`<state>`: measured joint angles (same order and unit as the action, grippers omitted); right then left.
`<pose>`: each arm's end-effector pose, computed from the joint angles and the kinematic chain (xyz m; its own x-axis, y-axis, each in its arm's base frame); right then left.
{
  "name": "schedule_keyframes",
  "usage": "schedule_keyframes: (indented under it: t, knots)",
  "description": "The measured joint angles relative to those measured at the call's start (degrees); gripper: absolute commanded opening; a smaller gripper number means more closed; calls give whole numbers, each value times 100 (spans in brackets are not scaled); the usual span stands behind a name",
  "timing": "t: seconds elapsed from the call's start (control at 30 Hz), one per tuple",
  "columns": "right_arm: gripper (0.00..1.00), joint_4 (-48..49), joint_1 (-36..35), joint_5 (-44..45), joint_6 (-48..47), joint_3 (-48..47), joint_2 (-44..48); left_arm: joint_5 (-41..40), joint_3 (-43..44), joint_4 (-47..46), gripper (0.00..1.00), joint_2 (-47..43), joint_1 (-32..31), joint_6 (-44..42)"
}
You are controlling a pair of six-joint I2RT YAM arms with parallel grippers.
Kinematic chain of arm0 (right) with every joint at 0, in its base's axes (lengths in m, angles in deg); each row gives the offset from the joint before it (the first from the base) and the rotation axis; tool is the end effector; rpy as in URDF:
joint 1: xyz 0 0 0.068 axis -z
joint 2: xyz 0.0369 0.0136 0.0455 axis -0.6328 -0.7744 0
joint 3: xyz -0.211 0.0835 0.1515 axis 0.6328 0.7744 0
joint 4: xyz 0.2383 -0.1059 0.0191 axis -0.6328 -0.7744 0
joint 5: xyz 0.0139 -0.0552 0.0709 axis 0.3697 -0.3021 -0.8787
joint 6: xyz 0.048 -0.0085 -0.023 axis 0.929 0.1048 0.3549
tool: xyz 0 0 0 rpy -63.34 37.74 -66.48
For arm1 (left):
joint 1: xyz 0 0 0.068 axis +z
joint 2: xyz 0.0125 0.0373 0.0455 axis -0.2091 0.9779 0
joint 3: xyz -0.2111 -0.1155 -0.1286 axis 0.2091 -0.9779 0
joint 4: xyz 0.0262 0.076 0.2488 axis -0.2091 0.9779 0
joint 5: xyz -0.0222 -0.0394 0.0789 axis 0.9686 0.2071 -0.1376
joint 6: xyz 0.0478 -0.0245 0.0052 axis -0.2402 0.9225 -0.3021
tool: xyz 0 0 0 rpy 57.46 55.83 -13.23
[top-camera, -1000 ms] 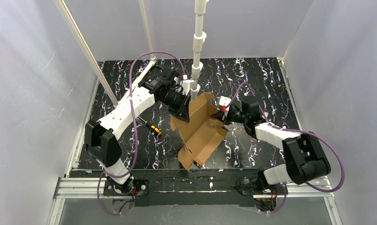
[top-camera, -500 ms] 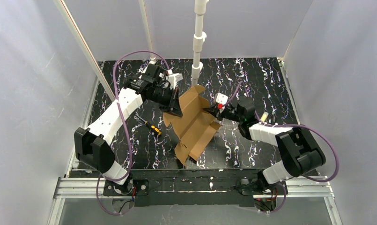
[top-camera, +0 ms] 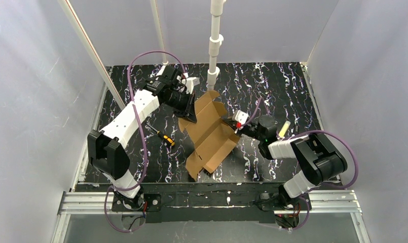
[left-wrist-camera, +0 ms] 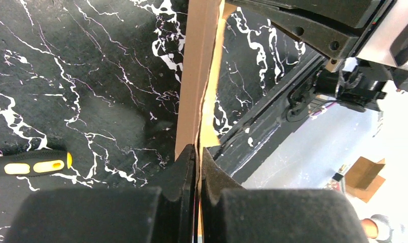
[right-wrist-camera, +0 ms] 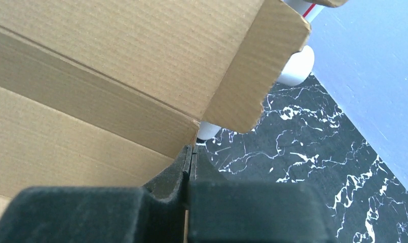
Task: Fold the paper box
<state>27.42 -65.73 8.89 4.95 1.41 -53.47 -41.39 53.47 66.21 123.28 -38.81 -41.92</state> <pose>0.2394 0.1408 0.1845 0.3682 -0.1999 -0.9080 -0.7798 0.4653 -0.4187 0.3030 -0.1731 0.3392 -0.8248 0.2487 -0.5078 0.5206 0.6844 -0.5104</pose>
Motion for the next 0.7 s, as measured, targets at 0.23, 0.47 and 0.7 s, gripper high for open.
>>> schedule_keyframes:
  t: [0.23,0.47,0.7]
  knots:
    - [1,-85,15,-39,-433,247,7,-184,-302,-236,0,24,-179,-15]
    - [28,-741,68,-199,-586,249,164,-455,-634,-501,0,-46,-463,-61]
    - [61,-2166,461,-887,-678,-20,765,-1237,-1110,-824,0,-350,-892,-94]
